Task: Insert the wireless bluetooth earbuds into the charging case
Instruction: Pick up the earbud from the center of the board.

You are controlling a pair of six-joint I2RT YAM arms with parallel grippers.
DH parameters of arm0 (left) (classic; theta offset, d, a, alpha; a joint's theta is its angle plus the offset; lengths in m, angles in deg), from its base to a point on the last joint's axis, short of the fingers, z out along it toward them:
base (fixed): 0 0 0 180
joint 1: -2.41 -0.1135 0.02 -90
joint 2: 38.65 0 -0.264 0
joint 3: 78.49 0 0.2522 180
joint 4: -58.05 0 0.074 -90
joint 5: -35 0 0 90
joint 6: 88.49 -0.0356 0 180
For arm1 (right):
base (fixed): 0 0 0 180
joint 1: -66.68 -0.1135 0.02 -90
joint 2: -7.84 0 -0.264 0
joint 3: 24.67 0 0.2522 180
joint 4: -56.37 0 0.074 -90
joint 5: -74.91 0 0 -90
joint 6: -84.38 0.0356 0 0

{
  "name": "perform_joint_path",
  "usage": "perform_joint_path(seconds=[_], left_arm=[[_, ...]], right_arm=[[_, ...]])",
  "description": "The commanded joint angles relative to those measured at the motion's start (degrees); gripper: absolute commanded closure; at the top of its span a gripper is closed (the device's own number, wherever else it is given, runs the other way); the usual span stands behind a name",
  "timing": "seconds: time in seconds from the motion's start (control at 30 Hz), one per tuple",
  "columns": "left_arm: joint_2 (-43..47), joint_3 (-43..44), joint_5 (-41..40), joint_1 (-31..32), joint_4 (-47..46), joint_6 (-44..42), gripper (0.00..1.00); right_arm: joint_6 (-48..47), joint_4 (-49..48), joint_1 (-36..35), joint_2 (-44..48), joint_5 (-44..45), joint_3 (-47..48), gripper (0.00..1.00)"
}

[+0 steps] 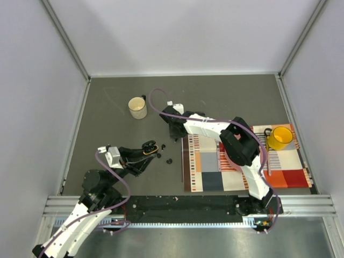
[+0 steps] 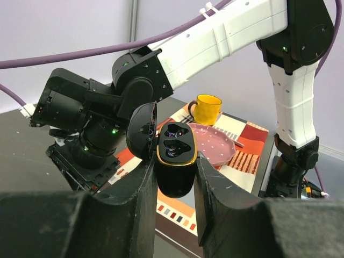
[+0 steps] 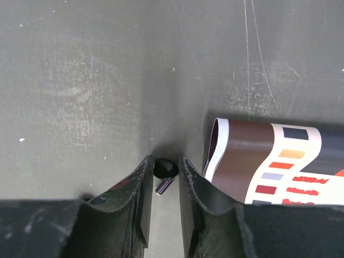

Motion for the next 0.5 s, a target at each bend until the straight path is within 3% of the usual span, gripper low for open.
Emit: perform_joint_path(seconds=[0.0,0.23,0.47], left_arm=[[0.7,2.7,-0.8,0.2,-1.0,-0.2,1.00],[0.7,2.7,-1.5,0.2,-1.2,-0.3,1.00],[0.7,2.6,-2.3,0.2,-1.5,-0.4,1.00]], right_arm=[[1.0,1.6,-0.5,-1.3,0.6,1.2,0.78],[0.0,0.7,-0.5,0.8,0.3,0.8,0.98],[-6.1,-7.6,-0.5,10.5,0.6,-5.4,1.00]])
